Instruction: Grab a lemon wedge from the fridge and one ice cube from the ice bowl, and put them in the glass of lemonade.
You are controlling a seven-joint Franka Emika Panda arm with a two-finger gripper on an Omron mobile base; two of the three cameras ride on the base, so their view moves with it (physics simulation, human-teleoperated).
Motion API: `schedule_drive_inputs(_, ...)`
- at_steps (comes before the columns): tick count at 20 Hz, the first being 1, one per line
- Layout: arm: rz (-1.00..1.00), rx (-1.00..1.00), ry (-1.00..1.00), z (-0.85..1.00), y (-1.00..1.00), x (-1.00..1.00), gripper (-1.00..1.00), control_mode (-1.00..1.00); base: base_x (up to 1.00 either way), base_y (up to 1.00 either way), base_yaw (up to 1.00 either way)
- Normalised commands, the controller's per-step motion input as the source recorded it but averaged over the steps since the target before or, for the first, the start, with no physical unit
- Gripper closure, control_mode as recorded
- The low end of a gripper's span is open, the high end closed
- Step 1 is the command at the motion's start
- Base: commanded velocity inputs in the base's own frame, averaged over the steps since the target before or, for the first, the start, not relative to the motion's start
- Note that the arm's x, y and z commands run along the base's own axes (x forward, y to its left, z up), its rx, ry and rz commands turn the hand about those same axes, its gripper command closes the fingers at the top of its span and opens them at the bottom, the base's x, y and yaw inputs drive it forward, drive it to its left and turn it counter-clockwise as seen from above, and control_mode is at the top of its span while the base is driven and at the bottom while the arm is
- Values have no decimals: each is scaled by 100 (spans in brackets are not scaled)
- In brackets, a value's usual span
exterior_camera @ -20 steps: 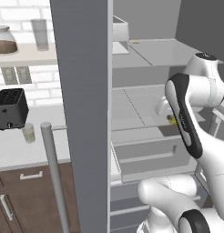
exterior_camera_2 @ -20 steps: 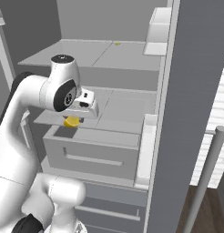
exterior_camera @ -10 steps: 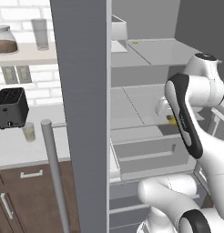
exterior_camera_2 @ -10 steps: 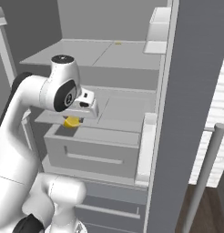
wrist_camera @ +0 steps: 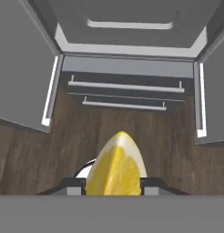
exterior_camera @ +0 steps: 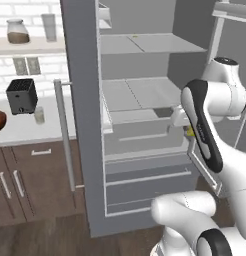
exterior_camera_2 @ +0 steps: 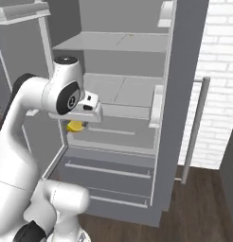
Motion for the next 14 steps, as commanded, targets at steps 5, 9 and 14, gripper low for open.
schedule_drive_inputs(5, 0, 0, 0, 0, 0, 0, 100, 100, -99, -3, 36)
schedule_drive_inputs(9, 0, 0, 0, 0, 0, 0, 100, 100, -33, 11, 93)
schedule_drive_inputs(14, 0, 0, 0, 0, 0, 0, 100, 100, 13, 9, 90)
